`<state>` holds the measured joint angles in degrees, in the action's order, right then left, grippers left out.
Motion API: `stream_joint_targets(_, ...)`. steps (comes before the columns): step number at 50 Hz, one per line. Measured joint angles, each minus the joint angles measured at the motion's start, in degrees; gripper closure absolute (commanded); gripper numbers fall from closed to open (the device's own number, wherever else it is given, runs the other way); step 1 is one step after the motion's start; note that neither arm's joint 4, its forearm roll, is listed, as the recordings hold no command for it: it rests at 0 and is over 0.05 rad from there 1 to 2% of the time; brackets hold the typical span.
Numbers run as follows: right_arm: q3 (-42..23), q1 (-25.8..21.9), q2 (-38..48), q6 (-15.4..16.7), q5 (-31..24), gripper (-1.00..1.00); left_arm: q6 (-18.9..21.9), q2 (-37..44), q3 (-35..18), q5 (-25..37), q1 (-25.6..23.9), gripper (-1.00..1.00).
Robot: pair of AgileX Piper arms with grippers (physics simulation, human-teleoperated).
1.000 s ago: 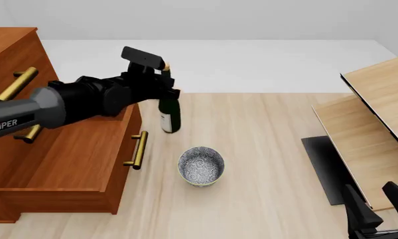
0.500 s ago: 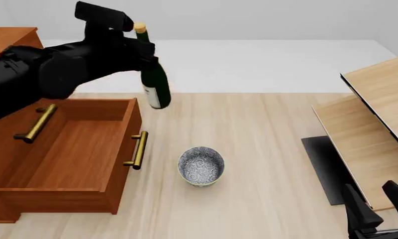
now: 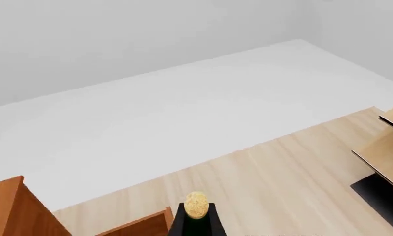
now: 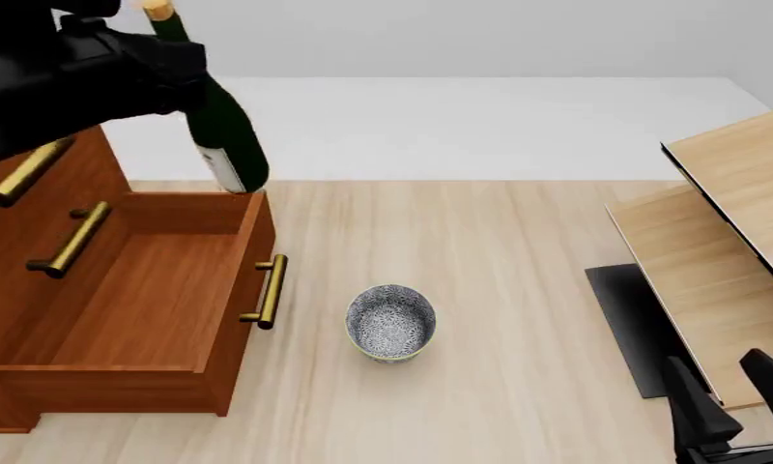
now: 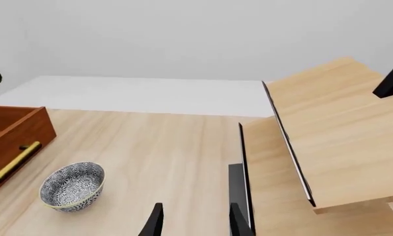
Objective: Put the wine bottle in the bottom drawer of the cabinet.
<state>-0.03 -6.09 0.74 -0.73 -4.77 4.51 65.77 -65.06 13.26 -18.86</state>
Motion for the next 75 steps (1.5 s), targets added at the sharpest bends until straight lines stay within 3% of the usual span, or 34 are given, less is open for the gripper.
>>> stream_joint_targets(28,-0.02,-0.68,0.37,0.12,0.57,-1.00,-0.52,-13.23,6.61,7.29,4.58,1.00)
stream_joint_targets(75,-0.02,-1.50,0.82,-0.19,1.09,-1.00,-0.65,-21.36,16.84,10.87,8.00,1.00)
